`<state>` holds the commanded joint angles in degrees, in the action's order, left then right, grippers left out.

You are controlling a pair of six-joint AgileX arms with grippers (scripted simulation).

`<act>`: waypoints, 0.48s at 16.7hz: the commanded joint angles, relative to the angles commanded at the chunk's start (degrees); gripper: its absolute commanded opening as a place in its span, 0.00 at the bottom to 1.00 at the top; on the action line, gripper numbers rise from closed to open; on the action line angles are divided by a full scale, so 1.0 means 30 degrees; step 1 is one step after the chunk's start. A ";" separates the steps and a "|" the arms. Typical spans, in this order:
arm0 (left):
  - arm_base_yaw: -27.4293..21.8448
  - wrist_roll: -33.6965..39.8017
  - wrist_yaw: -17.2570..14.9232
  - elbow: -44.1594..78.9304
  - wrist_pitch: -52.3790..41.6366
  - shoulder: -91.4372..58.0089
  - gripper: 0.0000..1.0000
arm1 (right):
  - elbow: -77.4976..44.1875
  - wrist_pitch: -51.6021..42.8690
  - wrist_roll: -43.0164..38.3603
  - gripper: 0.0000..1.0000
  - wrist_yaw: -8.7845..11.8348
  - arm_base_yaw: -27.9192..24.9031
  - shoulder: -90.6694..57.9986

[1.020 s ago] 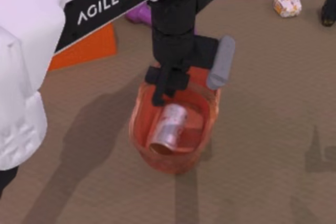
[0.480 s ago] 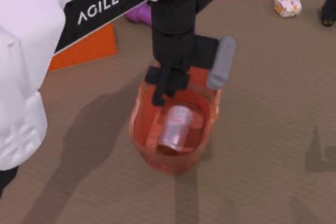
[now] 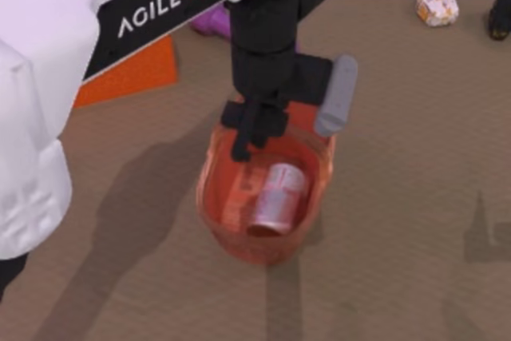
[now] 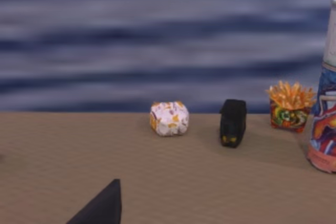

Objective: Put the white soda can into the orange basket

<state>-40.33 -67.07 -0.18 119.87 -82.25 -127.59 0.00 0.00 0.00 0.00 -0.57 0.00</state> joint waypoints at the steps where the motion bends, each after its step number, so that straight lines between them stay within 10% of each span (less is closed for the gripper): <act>1: 0.0000 0.0000 0.0000 0.0000 0.0000 0.0000 0.00 | 0.0000 0.0000 0.0000 1.00 0.0000 0.0000 0.0000; 8: 0.0118 -0.0088 -0.0005 0.0324 -0.0340 -0.0042 0.00 | 0.0000 0.0000 0.0000 1.00 0.0000 0.0000 0.0000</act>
<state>-39.97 -67.34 -0.20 120.84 -83.27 -127.72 0.00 0.00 0.00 0.00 -0.57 0.00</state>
